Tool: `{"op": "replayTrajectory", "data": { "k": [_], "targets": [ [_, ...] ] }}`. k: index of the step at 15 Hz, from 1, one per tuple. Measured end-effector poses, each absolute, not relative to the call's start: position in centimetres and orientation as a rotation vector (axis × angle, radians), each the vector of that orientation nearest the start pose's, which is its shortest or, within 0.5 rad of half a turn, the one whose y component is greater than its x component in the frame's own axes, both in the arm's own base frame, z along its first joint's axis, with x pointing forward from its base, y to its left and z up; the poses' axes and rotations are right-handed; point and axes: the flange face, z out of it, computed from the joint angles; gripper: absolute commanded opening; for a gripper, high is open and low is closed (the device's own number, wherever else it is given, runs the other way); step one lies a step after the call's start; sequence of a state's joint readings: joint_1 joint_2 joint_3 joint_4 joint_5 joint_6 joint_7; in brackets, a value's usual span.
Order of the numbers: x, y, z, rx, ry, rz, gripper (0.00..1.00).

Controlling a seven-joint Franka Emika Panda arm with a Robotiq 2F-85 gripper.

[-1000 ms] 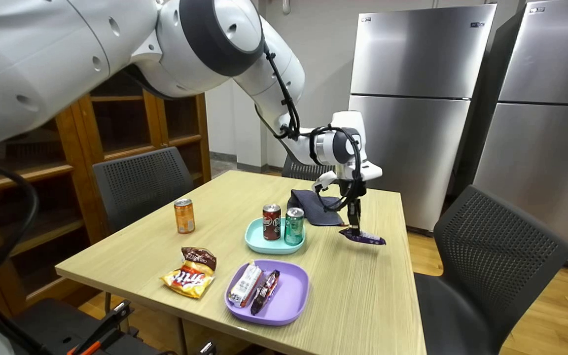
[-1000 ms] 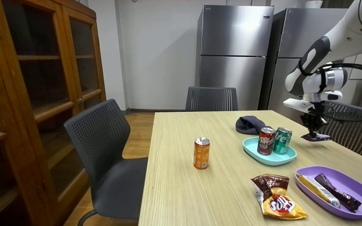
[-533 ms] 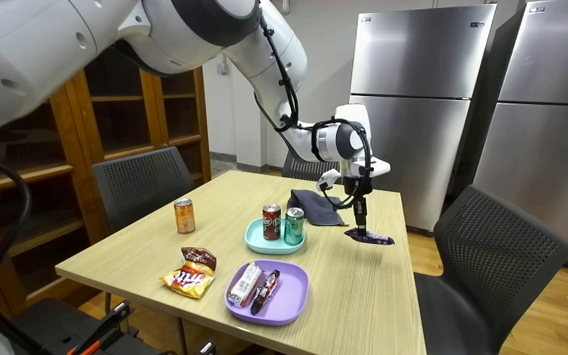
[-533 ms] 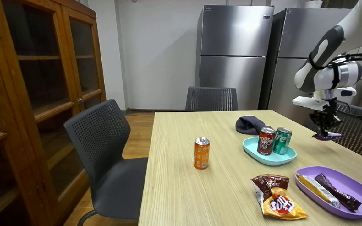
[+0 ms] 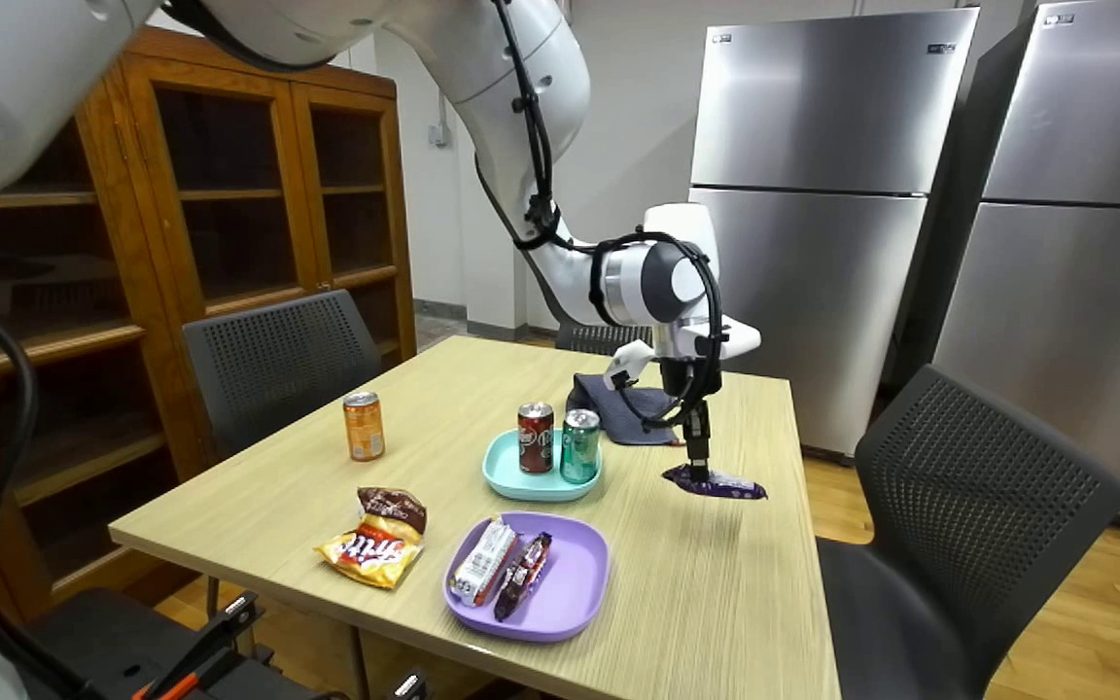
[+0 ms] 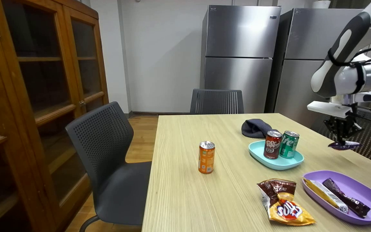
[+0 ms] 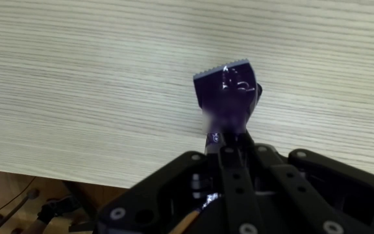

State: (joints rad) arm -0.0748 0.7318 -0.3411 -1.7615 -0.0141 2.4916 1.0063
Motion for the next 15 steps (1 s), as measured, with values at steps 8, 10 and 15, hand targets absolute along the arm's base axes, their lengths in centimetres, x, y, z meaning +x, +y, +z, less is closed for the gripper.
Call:
{"op": "replayTrajectory", "data": {
  "k": [8,10,15],
  "targets": [
    [55.0,-20.7,18.4,-2.819,1.859,-0.227,0.01],
    [53.5,-19.7,18.9,-2.859,1.805,-0.237,0.01],
    [50.2,-17.8,19.6,-2.976,1.608,-0.187,0.01]
  ]
}}
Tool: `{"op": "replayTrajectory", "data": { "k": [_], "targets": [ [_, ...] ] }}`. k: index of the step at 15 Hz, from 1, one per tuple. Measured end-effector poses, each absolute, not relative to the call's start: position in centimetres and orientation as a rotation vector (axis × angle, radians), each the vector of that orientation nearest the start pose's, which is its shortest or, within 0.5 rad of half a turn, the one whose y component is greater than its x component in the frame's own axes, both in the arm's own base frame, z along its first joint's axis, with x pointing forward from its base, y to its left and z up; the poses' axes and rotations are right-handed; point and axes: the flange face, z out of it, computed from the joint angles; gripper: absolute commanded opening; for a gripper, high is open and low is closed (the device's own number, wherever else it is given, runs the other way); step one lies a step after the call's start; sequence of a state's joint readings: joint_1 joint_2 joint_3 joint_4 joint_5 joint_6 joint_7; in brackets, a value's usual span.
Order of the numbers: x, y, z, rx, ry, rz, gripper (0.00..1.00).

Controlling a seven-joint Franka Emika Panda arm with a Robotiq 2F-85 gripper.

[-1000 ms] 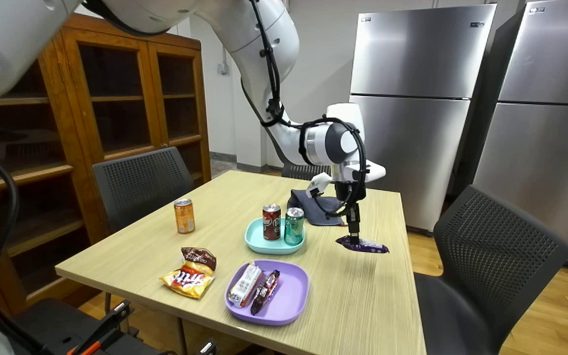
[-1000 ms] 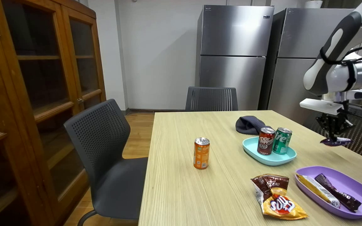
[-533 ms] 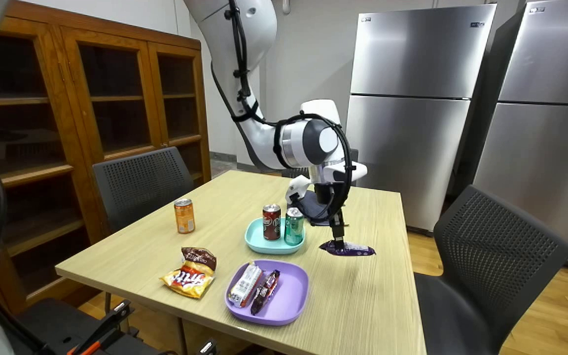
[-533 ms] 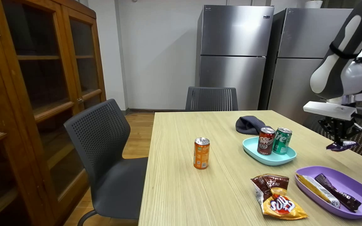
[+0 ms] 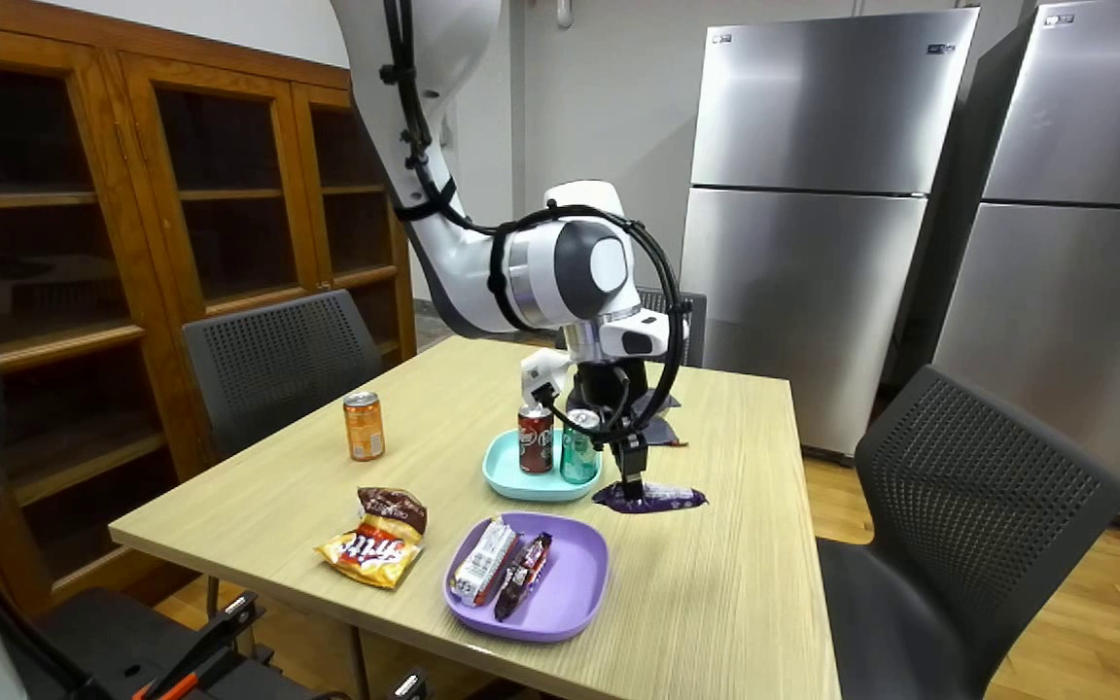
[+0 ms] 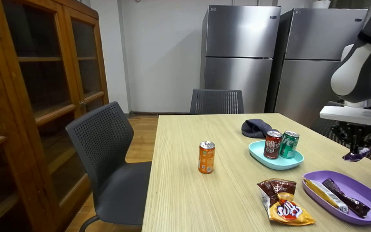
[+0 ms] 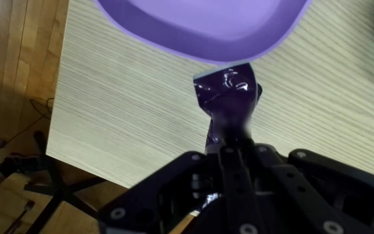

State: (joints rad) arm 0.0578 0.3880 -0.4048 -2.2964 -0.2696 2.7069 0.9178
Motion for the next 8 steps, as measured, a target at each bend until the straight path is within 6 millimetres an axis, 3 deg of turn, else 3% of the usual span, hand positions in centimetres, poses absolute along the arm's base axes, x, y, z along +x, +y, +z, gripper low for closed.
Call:
{"op": "replayTrajectory", "data": {
  "k": [8],
  "targets": [
    [47.7,-15.8,20.1,-3.144,1.226,-0.103,0.01]
  ]
}}
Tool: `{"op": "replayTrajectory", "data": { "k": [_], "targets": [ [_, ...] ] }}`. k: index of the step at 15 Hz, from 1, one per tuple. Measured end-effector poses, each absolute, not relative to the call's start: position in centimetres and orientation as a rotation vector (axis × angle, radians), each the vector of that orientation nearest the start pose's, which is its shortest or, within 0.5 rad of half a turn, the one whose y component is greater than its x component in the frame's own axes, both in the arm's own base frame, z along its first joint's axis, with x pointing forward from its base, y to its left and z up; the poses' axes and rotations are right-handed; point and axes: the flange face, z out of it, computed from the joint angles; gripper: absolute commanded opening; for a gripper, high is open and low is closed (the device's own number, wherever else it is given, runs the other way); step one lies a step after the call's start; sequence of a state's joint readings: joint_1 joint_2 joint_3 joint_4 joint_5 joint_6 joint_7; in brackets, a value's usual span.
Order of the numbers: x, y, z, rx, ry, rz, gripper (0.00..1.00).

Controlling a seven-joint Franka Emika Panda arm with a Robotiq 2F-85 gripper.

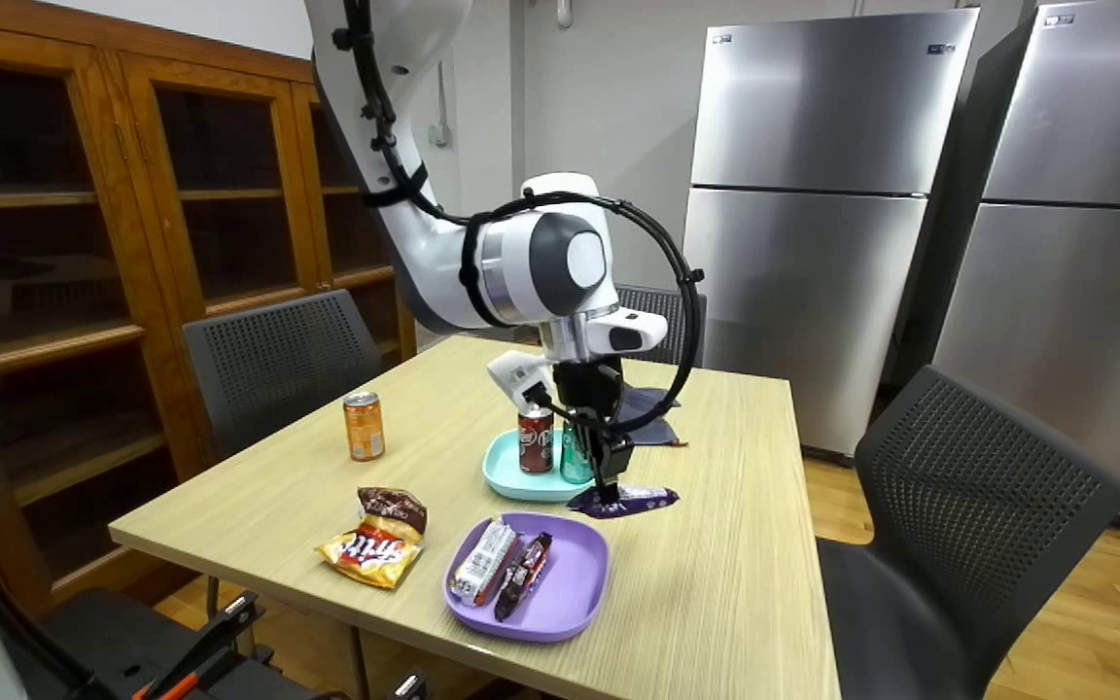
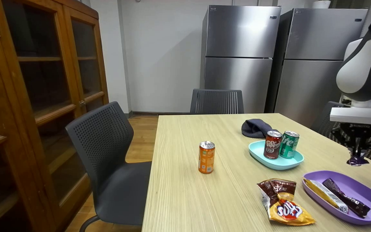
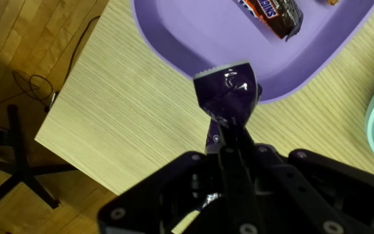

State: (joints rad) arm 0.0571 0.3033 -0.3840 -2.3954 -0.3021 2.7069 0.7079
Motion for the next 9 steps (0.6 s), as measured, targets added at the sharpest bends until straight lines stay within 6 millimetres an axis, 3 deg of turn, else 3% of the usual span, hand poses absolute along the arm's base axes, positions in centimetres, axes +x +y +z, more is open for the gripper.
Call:
{"op": "replayTrajectory", "data": {
  "k": [9],
  "targets": [
    [46.5,-13.2,19.0,-3.270,0.775,0.004,0.01]
  ]
}}
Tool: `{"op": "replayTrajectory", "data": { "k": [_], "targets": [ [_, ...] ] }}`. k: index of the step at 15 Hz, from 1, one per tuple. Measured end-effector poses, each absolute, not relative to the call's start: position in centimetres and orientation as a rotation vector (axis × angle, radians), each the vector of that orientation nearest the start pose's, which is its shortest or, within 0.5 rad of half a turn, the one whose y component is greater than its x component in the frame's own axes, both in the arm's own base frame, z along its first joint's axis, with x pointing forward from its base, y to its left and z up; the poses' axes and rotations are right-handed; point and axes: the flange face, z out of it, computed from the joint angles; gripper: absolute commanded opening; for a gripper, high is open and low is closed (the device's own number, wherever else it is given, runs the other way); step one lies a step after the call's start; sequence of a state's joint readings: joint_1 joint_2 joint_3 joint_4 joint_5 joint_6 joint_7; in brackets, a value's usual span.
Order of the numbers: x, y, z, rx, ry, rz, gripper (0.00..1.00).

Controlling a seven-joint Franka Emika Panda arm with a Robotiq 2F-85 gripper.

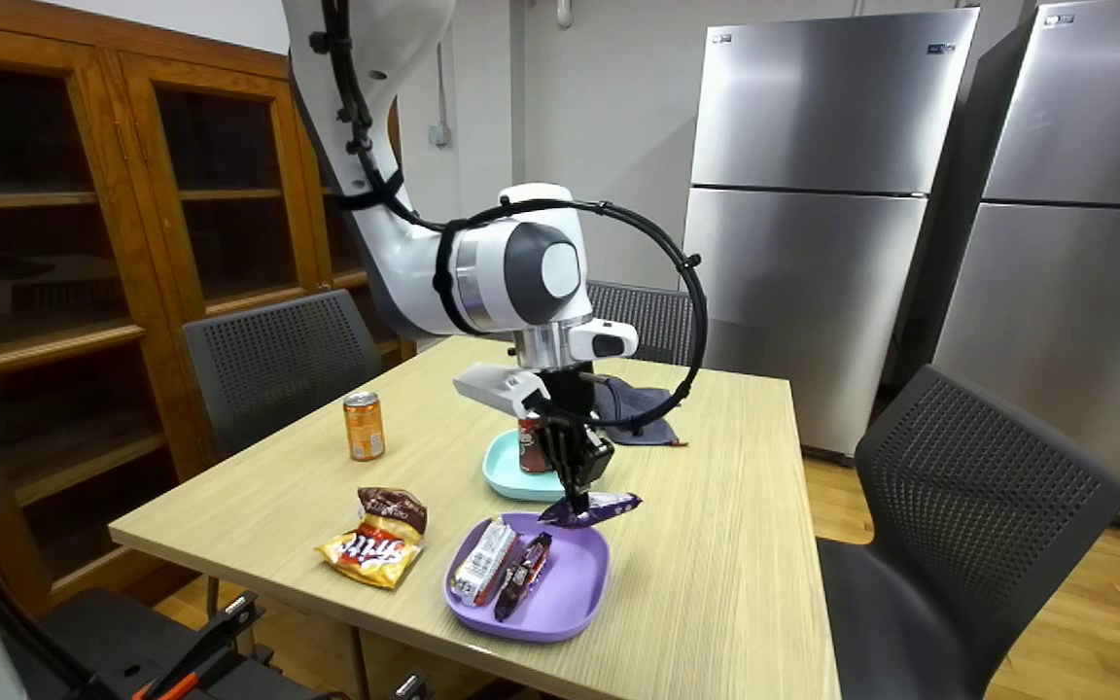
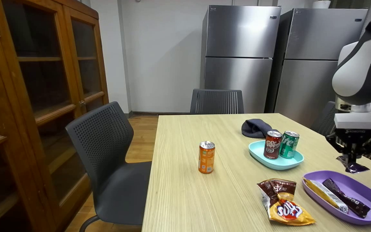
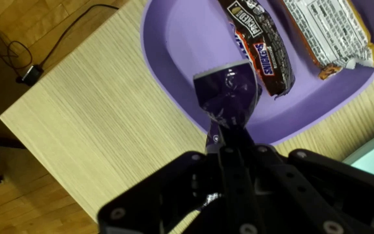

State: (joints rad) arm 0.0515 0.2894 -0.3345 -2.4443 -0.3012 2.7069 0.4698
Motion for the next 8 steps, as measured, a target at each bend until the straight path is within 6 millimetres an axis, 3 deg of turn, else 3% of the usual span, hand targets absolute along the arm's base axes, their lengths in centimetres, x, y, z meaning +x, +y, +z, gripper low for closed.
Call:
{"op": "replayTrajectory", "data": {
  "k": [8],
  "targets": [
    [44.5,-12.5,17.4,-3.312,0.386,0.127,0.01]
  ]
}}
